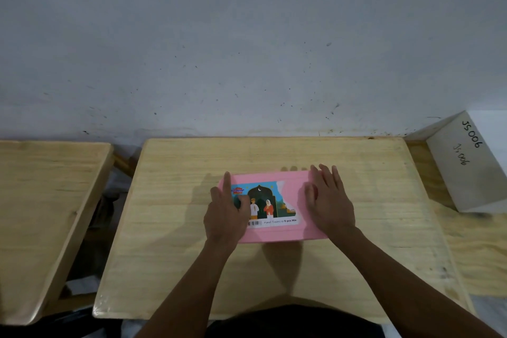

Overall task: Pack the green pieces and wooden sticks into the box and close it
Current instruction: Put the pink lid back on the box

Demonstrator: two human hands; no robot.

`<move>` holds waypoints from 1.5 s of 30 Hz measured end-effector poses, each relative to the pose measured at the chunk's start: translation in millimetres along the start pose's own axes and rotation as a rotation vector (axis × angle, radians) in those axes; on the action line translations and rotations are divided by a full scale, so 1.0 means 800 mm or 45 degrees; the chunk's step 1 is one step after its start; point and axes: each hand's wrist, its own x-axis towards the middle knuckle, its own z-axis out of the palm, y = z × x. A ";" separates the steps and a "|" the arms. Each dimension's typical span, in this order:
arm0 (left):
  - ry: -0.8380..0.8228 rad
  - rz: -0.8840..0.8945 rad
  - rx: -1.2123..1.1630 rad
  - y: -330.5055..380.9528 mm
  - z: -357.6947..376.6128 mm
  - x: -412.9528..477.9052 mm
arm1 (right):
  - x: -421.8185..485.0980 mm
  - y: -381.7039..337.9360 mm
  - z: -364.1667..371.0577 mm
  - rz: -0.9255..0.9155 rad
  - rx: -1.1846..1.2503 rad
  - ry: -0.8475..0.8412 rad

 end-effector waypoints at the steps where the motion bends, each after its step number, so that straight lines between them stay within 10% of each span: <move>1: -0.004 -0.006 0.002 0.000 0.001 0.001 | -0.001 -0.001 -0.001 0.003 -0.015 0.003; 16: 0.074 0.063 0.012 0.001 0.005 -0.001 | -0.004 -0.002 0.007 0.047 -0.091 0.120; 30: 0.237 -0.309 -0.665 -0.023 -0.005 -0.016 | -0.020 0.031 -0.011 0.570 1.049 0.092; 45: 0.123 -0.287 -0.626 0.020 -0.011 0.076 | 0.056 0.020 -0.035 0.458 1.180 0.093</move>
